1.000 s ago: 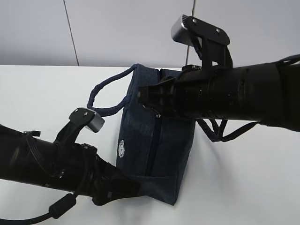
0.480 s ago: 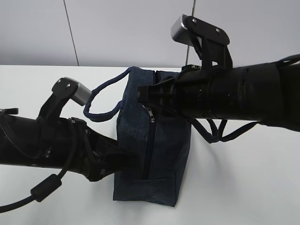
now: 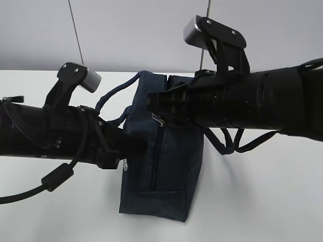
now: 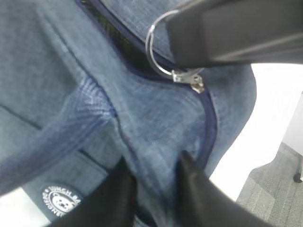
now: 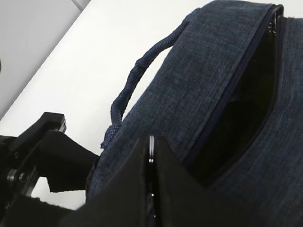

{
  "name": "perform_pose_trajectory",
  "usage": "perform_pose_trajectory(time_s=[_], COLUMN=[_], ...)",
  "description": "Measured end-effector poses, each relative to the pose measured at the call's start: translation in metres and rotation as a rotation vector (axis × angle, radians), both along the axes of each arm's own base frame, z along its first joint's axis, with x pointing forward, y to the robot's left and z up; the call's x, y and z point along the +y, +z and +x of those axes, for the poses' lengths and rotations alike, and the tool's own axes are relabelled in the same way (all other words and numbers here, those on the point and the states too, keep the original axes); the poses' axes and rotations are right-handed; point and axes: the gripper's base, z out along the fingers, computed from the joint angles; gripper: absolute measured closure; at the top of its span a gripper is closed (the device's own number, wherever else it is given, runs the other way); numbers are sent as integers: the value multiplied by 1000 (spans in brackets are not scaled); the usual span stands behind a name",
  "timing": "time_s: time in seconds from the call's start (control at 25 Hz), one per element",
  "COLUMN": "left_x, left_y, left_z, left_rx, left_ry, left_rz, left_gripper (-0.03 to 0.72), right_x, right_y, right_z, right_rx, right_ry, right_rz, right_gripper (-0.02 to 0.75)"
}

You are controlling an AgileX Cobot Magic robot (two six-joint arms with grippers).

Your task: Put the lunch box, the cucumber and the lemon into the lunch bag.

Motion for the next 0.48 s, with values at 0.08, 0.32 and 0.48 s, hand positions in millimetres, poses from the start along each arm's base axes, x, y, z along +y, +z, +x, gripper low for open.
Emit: perform_pose_trajectory(time_s=[0.08,0.32,0.48], left_x=[0,0,0], left_y=[0,1,1], left_z=[1,1,1], left_rx=[-2,-4,-5], left_ry=[3,0,-3], left_rz=[2,1,1], left_gripper=[618,692,694], right_x=[0,0,0], right_y=[0,0,0], right_z=[0,0,0], right_rx=[0,0,0], right_ry=[3,4,-3], right_rz=[2,2,-2], right_gripper=[738,738,738])
